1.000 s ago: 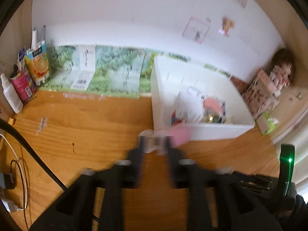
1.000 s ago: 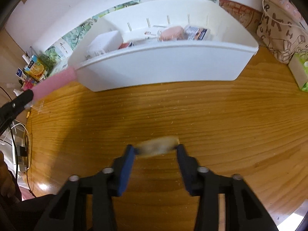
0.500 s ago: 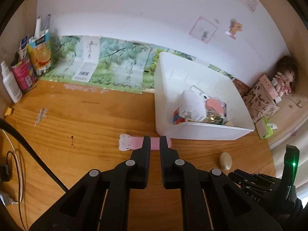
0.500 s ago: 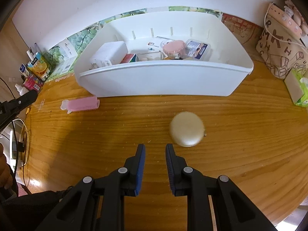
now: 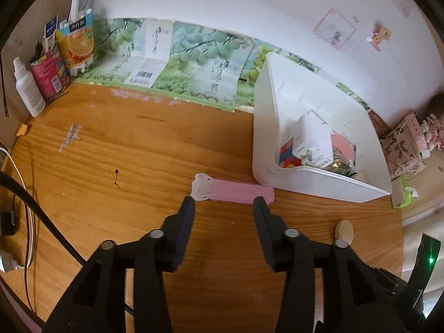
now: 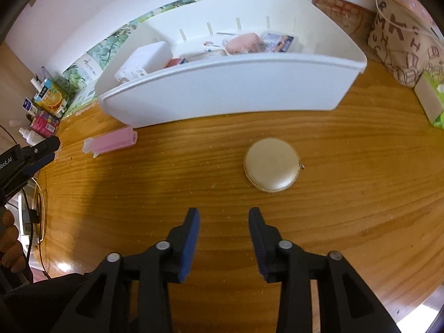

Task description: Organize rigid objects

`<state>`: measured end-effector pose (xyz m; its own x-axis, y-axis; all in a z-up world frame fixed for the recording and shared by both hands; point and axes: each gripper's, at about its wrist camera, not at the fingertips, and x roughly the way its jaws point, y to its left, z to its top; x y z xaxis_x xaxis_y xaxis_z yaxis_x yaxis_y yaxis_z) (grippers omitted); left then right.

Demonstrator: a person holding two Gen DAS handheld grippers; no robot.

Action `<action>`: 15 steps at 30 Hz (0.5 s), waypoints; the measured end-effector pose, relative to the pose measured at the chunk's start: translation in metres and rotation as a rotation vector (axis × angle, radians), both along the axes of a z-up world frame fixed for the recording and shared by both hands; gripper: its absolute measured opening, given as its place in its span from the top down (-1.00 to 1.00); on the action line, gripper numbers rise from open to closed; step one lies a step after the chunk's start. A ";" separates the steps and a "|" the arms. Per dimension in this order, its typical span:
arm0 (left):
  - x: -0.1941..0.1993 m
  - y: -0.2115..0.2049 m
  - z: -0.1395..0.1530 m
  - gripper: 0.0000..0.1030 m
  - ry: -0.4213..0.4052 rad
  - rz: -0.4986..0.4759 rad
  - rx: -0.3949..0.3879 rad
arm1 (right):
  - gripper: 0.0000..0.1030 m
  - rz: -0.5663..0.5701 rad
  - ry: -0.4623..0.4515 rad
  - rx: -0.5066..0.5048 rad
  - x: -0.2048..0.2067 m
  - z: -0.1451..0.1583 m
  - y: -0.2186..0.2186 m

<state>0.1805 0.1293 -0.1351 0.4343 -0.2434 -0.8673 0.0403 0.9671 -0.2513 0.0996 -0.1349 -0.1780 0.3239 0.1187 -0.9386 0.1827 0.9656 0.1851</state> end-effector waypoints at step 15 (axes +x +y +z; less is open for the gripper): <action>0.030 0.009 -0.027 -0.48 0.244 0.307 -0.093 | -0.13 0.023 0.098 -0.002 -0.002 -0.014 -0.008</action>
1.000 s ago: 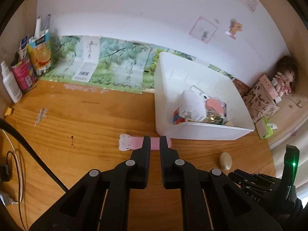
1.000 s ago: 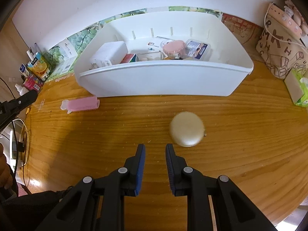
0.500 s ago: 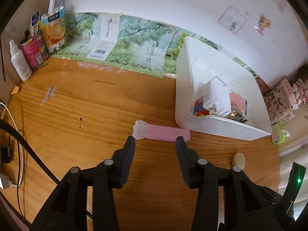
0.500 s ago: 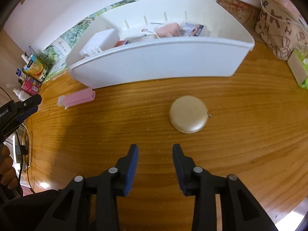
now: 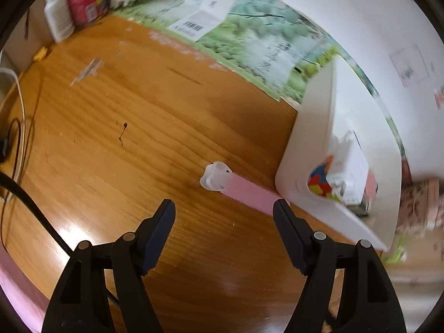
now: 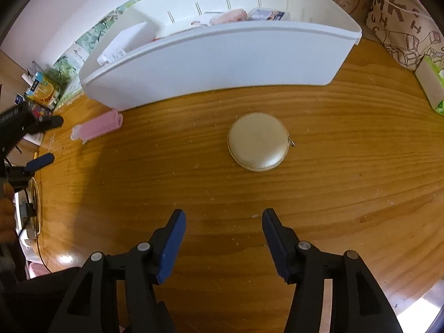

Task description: Organize rigid objects

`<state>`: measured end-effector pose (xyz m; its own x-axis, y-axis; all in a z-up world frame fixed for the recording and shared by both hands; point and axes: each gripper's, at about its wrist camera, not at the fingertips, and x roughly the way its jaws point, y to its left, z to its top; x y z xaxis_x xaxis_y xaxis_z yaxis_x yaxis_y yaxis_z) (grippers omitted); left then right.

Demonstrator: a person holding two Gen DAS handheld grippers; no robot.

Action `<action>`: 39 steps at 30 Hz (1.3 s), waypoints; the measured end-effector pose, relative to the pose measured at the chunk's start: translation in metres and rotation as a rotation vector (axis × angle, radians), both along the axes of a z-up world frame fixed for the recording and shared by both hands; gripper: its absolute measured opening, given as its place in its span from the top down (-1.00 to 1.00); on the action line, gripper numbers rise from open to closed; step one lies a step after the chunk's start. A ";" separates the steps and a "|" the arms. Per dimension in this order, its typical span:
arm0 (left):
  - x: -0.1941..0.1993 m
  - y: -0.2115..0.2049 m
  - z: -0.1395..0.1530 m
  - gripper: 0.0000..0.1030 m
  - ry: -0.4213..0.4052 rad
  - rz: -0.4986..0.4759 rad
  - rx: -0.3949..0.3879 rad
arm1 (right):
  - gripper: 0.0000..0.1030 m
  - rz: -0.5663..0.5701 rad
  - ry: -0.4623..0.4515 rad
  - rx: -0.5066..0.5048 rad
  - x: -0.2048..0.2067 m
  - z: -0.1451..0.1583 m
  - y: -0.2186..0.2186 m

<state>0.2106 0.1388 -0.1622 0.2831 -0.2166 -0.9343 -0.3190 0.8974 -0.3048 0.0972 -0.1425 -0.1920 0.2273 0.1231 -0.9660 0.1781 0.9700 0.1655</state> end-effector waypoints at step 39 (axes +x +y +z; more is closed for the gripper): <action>0.035 -0.005 -0.063 -0.07 0.321 0.407 -0.228 | -0.13 0.211 -0.195 -0.153 0.047 -0.015 -0.022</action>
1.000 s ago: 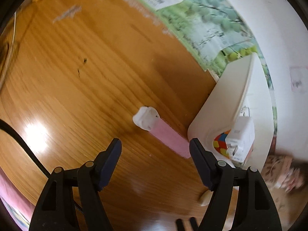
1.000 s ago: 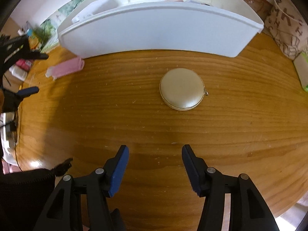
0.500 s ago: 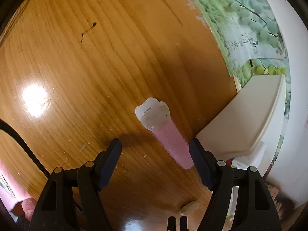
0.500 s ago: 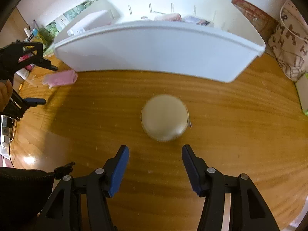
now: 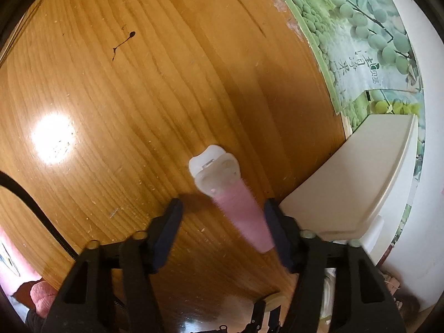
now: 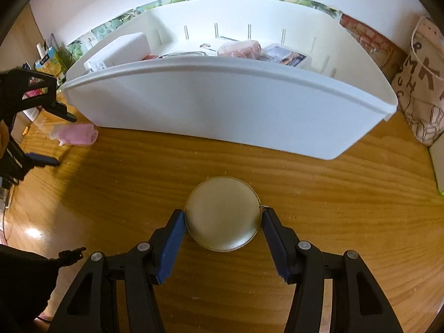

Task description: Organize rigid objects

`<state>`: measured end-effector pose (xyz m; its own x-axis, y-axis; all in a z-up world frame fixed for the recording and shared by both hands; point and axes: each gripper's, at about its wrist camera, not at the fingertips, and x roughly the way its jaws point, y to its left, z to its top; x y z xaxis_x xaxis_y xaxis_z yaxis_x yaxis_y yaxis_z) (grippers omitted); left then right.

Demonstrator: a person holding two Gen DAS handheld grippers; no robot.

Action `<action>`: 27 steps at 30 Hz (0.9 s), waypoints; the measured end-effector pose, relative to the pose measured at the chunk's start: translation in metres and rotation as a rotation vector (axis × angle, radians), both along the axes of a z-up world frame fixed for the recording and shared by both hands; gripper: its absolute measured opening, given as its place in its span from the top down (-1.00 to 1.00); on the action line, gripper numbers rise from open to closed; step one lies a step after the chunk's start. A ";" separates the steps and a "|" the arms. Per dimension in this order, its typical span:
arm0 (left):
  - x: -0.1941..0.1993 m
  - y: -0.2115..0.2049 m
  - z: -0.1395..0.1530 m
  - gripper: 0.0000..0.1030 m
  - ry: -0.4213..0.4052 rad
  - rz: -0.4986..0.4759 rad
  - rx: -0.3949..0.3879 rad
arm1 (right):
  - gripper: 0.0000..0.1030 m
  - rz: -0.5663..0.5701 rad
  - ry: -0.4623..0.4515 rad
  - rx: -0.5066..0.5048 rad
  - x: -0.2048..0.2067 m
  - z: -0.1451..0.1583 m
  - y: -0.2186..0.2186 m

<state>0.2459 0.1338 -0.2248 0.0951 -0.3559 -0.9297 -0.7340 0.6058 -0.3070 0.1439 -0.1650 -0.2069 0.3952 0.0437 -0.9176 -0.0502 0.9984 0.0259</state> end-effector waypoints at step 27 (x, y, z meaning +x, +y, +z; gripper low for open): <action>-0.033 0.019 0.011 0.42 -0.027 -0.009 -0.008 | -0.07 0.152 -0.015 -0.047 -0.032 0.017 0.043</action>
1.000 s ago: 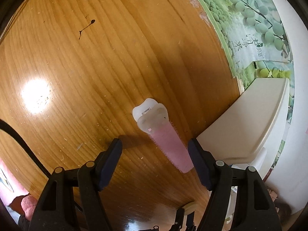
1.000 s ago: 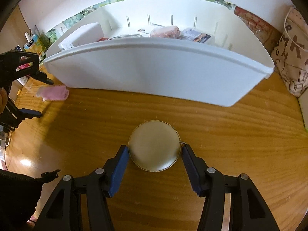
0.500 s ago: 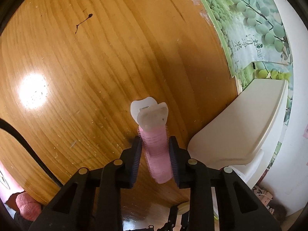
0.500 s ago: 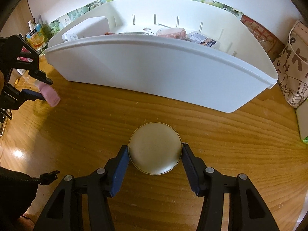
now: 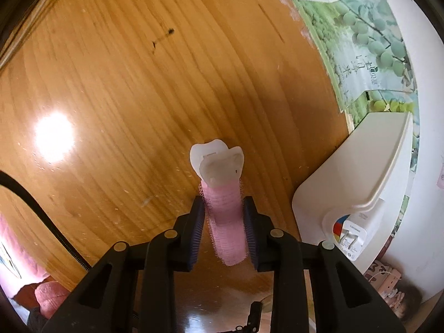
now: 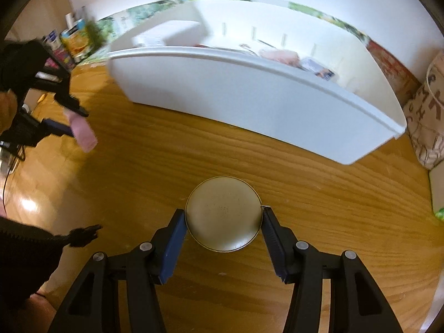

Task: Organize rigid objects
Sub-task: 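Lift the pink roller and beige compact and carry both over the bin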

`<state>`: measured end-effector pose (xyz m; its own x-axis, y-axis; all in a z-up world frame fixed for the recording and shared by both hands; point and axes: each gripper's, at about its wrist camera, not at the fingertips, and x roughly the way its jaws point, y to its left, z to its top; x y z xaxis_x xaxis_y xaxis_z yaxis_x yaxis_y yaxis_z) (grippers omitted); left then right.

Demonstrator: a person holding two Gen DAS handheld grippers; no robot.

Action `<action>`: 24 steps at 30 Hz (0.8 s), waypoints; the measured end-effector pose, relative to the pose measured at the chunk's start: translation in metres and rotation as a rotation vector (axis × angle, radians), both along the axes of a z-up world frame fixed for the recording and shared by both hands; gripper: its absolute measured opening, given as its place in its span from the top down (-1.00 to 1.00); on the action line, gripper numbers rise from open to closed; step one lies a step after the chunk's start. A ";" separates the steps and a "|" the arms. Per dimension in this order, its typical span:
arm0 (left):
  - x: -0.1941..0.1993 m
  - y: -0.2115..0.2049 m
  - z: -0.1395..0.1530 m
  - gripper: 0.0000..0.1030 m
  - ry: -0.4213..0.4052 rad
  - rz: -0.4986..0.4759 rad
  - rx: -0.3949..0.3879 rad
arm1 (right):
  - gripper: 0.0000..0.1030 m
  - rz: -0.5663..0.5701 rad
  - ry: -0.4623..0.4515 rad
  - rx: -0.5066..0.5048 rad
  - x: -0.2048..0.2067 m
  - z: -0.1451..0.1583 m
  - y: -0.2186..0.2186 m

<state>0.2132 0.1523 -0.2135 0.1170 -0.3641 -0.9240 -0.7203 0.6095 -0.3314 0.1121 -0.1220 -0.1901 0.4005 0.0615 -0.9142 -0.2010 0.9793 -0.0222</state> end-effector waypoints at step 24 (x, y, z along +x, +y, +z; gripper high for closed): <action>-0.007 -0.017 0.115 0.42 -0.346 -0.268 0.258 | -0.07 0.202 -0.332 0.048 -0.013 0.083 0.048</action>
<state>0.2060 0.1354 -0.0981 0.3657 -0.1884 -0.9115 -0.4022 0.8512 -0.3373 0.0995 -0.0745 -0.1066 0.6495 0.2091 -0.7310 -0.3798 0.9221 -0.0737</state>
